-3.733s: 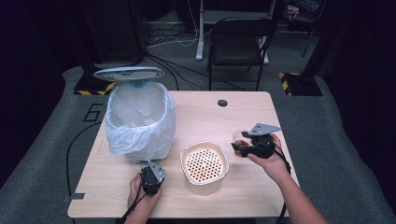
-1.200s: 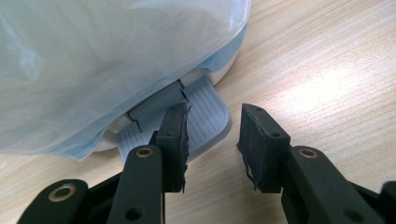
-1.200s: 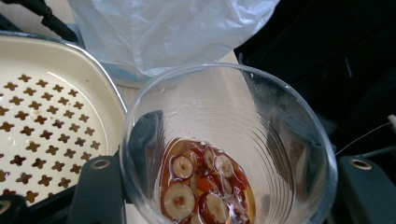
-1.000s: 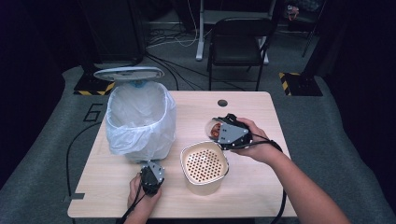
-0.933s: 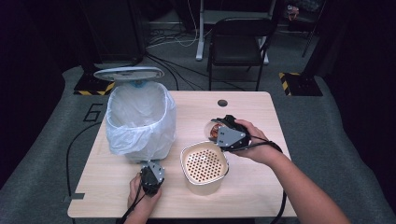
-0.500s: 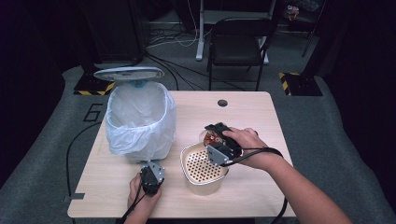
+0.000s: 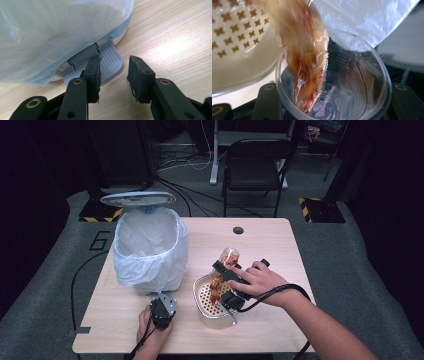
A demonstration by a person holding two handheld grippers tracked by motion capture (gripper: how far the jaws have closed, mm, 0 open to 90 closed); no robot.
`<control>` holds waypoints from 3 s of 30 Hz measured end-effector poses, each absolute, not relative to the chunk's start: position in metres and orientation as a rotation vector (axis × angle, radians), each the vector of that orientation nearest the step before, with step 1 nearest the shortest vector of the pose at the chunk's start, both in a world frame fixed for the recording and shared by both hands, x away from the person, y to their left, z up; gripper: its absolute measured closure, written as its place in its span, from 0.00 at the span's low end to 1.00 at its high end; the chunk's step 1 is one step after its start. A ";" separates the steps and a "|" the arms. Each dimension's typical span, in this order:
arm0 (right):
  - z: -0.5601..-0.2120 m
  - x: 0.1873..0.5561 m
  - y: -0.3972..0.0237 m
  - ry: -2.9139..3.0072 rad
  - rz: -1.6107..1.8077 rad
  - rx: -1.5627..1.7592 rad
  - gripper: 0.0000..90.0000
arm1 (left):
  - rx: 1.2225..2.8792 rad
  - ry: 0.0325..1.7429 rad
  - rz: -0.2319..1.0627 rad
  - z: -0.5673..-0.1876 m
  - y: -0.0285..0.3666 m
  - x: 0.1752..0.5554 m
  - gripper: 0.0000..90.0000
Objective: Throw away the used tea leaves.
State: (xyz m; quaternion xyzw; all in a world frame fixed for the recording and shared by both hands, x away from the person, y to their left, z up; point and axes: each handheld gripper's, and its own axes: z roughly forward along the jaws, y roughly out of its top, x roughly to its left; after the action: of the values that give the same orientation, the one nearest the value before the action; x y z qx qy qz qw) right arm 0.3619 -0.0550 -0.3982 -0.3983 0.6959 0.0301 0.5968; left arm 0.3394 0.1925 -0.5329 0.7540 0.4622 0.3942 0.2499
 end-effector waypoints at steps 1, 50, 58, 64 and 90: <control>-0.401 0.361 -0.055 1.590 0.055 -0.956 0.45 | 2.055 1.259 1.074 -0.533 0.193 0.339 0.69; -0.412 0.346 -0.057 1.401 -0.121 -1.132 0.45 | 2.045 1.258 1.066 -0.533 0.192 0.340 0.69; -0.411 0.345 -0.055 1.397 -0.109 -1.134 0.45 | 2.045 1.260 1.067 -0.533 0.192 0.340 0.69; -0.409 0.345 -0.056 1.376 -0.092 -1.131 0.45 | 2.045 1.259 1.069 -0.533 0.192 0.340 0.69; -0.377 0.344 -0.045 1.567 0.145 -1.021 0.45 | 2.057 1.258 1.072 -0.533 0.193 0.339 0.69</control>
State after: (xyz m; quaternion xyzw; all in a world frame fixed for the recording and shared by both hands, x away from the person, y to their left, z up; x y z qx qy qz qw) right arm 0.3441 -0.0448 -0.3766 -0.4387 0.6737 0.0624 0.5914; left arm 0.3394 0.1926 -0.5327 0.7549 0.4619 0.3936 0.2487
